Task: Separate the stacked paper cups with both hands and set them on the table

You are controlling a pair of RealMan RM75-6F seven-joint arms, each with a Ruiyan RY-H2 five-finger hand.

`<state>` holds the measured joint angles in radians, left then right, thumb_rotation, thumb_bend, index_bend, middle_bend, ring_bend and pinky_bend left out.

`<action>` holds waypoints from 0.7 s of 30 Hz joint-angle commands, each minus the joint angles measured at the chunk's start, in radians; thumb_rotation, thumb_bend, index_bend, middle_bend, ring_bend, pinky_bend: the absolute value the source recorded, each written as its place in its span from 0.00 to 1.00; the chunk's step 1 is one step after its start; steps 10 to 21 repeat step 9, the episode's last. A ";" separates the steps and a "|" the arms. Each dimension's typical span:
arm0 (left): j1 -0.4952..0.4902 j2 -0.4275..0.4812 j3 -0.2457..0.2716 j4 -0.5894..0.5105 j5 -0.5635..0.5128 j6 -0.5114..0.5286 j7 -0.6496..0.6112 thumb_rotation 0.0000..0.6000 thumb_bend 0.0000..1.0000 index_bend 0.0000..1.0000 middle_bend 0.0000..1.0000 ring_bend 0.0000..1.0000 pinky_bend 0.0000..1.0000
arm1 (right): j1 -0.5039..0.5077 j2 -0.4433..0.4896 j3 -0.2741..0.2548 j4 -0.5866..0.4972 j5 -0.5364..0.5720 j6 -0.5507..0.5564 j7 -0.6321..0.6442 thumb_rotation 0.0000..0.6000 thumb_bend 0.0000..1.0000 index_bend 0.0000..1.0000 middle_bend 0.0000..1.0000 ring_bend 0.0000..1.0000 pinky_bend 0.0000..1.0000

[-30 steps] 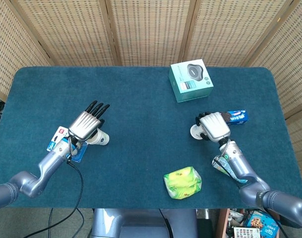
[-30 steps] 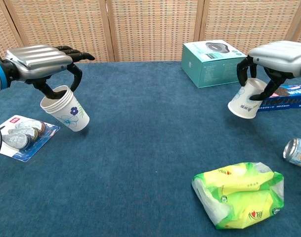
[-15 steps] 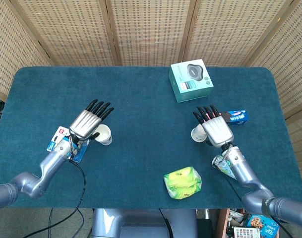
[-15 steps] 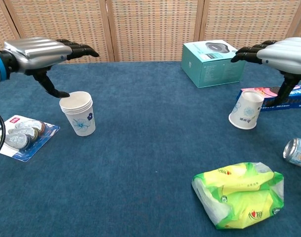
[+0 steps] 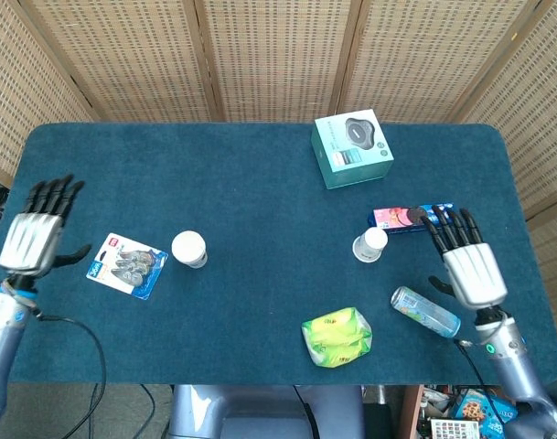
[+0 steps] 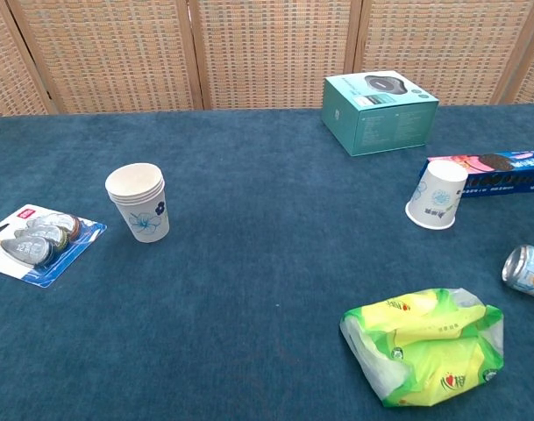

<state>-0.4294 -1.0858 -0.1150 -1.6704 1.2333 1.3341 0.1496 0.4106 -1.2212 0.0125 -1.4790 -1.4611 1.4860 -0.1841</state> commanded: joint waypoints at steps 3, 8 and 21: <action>0.180 0.027 0.075 -0.073 0.026 0.196 -0.041 1.00 0.24 0.00 0.00 0.00 0.00 | -0.138 -0.033 -0.037 0.096 -0.061 0.150 0.112 1.00 0.00 0.00 0.00 0.00 0.00; 0.241 0.019 0.099 -0.091 0.067 0.255 -0.060 1.00 0.24 0.00 0.00 0.00 0.00 | -0.187 -0.051 -0.042 0.104 -0.088 0.207 0.132 1.00 0.00 0.00 0.00 0.00 0.00; 0.249 0.017 0.102 -0.091 0.077 0.261 -0.066 1.00 0.24 0.00 0.00 0.00 0.00 | -0.197 -0.053 -0.043 0.103 -0.094 0.216 0.135 1.00 0.00 0.00 0.00 0.00 0.00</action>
